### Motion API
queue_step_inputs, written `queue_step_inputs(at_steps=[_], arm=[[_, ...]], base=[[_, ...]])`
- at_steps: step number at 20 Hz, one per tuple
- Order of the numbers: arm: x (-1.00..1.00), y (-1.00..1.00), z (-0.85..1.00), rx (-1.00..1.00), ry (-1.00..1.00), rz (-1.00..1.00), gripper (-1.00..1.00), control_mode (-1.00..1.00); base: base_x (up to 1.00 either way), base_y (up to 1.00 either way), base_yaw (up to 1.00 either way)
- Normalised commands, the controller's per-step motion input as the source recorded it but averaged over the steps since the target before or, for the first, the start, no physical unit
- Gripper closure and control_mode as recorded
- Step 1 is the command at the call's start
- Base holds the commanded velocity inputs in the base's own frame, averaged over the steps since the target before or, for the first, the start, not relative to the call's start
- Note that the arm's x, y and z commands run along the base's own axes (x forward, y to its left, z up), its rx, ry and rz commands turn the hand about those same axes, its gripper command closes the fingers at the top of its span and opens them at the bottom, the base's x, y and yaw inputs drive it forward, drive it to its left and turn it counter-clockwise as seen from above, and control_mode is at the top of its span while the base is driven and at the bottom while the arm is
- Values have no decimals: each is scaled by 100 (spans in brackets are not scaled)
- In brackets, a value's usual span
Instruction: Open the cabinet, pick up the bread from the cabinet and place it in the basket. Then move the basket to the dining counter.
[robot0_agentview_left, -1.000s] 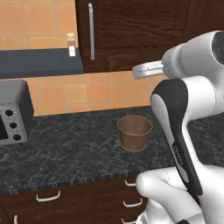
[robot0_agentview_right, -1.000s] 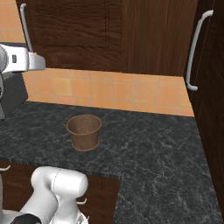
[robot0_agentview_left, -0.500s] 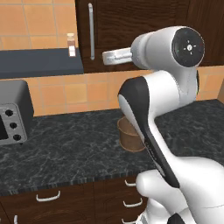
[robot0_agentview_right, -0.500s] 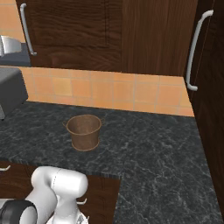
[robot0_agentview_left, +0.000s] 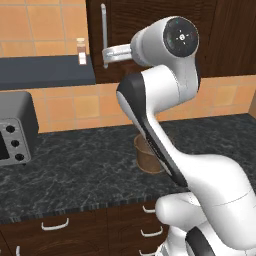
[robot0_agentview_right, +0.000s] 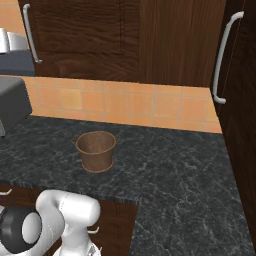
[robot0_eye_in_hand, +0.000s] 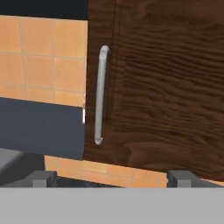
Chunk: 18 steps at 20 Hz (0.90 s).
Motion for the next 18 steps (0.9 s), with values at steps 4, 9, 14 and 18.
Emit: queue_step_inputs(at_steps=[4, 9, 14, 18], arm=[[60, 18, -13, 0, 0, 0, -100, -100], [53, 22, -17, 0, 0, 0, -100, -100], [49, 26, 0, 0, 1, -1, -100, -100], [51, 2, 0, 0, 2, -1, -100, -100]], base=[[0, 0, 0], [0, 0, 0], [0, 0, 0], [0, 0, 0]])
